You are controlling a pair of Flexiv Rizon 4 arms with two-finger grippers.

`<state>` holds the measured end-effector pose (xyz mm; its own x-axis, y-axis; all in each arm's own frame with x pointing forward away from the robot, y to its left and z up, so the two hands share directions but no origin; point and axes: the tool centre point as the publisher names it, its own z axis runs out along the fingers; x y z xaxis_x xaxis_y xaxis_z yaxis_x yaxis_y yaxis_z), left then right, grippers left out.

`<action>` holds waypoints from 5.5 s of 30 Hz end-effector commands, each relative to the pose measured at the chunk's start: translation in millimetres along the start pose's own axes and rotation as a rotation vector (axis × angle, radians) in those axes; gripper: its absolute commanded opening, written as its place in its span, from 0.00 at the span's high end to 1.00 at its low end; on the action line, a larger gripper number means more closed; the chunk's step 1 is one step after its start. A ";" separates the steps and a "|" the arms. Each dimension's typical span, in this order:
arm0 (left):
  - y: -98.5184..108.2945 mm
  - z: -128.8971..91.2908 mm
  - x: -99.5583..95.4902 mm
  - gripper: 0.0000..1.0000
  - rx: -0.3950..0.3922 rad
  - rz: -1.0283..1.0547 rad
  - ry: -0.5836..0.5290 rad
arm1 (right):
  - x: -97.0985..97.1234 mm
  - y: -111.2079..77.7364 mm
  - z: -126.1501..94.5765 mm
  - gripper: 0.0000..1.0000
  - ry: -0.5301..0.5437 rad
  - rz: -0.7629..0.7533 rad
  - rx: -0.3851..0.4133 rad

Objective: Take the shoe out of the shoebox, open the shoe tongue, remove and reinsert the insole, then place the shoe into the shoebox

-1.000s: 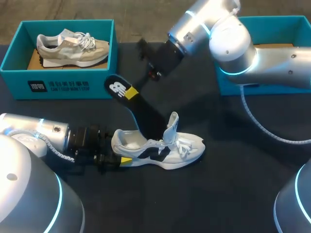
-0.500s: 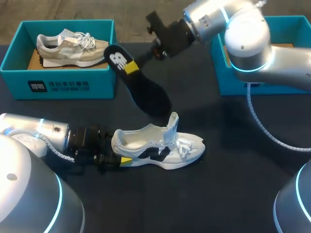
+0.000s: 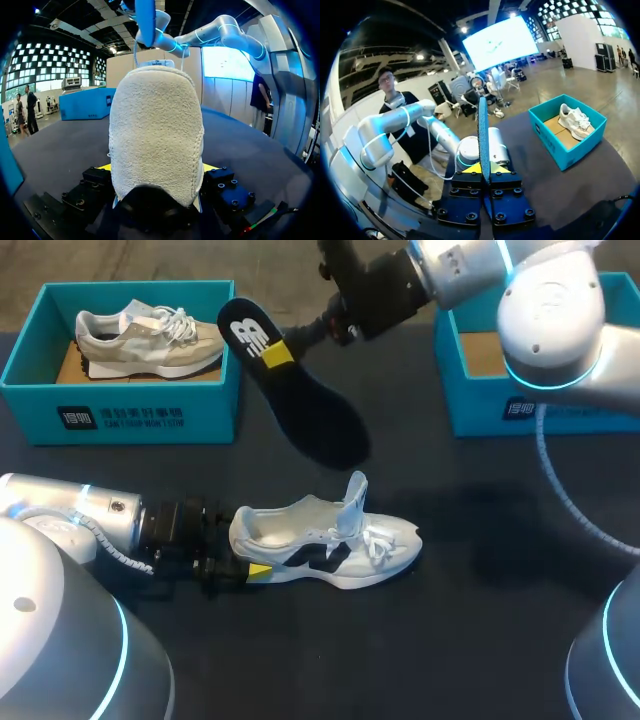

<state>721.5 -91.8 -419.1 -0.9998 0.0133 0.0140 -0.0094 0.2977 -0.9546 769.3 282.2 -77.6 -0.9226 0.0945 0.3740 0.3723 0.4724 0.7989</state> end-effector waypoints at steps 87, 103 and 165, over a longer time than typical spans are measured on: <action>5.0 2.4 2.0 1.00 -0.001 -0.001 0.000 | 181.4 85.4 -95.8 1.00 0.105 0.510 -0.460; 5.0 2.4 2.0 1.00 -0.001 -0.001 0.000 | 203.5 61.7 -104.2 1.00 0.093 0.533 -0.457; -10.8 -17.2 1.7 0.00 -0.171 -0.033 -0.024 | 202.9 59.4 -111.3 1.00 0.065 0.521 -0.437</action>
<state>729.8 -81.6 -419.6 -0.9992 0.0004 0.0404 -0.0368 0.4025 -0.9147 614.6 227.6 98.0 -0.6110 0.1519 0.7769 0.7842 -0.0179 0.6203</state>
